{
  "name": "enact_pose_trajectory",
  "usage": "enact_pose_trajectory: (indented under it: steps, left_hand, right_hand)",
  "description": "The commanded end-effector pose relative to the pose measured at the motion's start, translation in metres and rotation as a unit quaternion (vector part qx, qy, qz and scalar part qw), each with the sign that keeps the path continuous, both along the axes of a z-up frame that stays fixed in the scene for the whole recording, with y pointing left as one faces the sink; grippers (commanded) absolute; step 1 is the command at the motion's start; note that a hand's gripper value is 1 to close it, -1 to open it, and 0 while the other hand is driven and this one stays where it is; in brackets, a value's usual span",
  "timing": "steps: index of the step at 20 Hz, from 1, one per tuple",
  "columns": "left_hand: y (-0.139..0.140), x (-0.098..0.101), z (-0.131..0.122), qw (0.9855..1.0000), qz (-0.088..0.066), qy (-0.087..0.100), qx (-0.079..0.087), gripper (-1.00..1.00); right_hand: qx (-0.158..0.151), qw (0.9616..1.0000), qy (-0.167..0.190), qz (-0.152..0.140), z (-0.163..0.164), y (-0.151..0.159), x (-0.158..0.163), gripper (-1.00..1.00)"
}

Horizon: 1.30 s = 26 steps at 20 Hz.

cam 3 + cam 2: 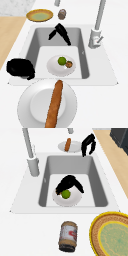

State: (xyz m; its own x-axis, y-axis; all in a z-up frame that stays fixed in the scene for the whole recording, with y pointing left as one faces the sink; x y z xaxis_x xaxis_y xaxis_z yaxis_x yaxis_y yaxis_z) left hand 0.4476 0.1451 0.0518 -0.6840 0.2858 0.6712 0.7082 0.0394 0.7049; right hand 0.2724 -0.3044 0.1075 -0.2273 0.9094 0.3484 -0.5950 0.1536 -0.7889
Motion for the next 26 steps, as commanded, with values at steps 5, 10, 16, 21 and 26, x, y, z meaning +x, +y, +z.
enact_pose_trajectory:
  steps: [5, 10, 16, 21, 26]
  left_hand:
    - [0.030, -0.024, 0.016, 0.9998, 0.019, 0.000, 0.011, -1.00]
    - [0.050, -0.047, 0.015, 0.9995, 0.010, 0.000, 0.031, -1.00]
    - [0.076, -0.069, 0.016, 0.9995, 0.014, 0.013, 0.026, -1.00]
    - [0.089, -0.085, 0.016, 0.9990, 0.024, 0.002, 0.037, -1.00]
    - [0.095, -0.105, 0.019, 0.9992, 0.027, -0.011, 0.029, -1.00]
  right_hand:
    - [0.000, 1.0000, 0.000, 0.000, 0.000, 0.000, 0.000, 0.00]
    - [0.000, 1.0000, 0.000, 0.000, 0.000, 0.000, 0.000, 0.00]
    - [0.000, 1.0000, 0.000, 0.000, 0.000, 0.000, 0.000, 0.00]
    - [0.000, 1.0000, 0.000, 0.000, 0.000, 0.000, 0.000, 0.00]
    - [0.000, 1.0000, 0.000, 0.000, 0.000, 0.000, 0.000, 0.00]
